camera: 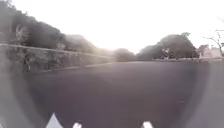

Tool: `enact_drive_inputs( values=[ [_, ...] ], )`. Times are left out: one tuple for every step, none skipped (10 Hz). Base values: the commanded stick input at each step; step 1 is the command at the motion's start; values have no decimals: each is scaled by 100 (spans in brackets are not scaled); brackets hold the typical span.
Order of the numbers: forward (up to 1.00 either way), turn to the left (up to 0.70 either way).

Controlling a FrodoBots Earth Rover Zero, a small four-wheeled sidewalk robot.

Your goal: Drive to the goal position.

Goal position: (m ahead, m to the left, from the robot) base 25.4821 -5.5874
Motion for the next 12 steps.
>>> enact_drive_inputs(
  values=[
    [70, -35],
    [70, -35],
    [70, -35],
    [70, -35],
    [70, -35],
    [70, -35],
    [70, -35],
    [70, -35],
    [70, -35],
    [70, -35],
    [70, -35],
    [70, -35]
  ],
)
